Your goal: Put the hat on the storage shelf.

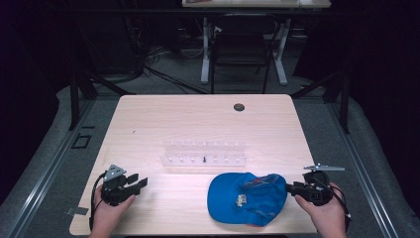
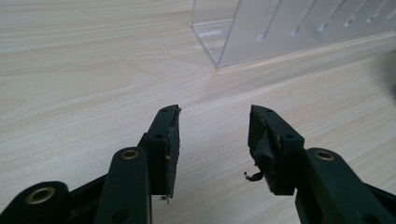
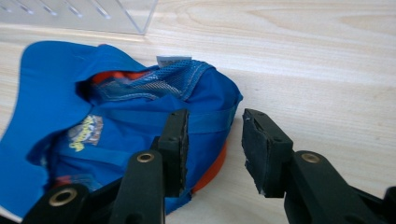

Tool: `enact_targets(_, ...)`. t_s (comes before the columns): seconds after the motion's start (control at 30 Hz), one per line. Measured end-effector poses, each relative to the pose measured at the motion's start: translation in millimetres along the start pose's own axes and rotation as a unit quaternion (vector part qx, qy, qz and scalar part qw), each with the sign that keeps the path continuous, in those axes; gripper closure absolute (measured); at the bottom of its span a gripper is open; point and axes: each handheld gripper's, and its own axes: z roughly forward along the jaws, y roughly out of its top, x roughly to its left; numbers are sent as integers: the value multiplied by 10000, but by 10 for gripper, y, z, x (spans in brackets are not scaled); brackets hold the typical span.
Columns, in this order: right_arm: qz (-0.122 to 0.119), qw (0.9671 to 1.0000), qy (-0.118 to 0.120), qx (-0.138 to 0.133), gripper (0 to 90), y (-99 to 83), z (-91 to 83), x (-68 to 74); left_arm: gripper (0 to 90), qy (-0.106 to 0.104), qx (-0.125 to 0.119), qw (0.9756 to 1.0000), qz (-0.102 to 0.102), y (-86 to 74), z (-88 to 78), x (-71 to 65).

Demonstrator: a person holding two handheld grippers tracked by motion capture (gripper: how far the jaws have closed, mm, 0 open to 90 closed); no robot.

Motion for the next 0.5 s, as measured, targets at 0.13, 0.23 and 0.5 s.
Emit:
enact_targets(0.13, 118, 9998, 106, 97, 615, 57, -19, -21, 540, 10, -9, 10000, 9, 1, -5, -1)
enact_targets(0.23, 85, 9996, 67, 253, 617, 96, -8, -30, 540, 18, -4, 10000, 14, 1, -4, 0)
enact_targets(0.5, 144, 9984, 112, 538, 619, 148, 43, -26, 540, 14, 13, 10000, 37, -6, 3, -14)
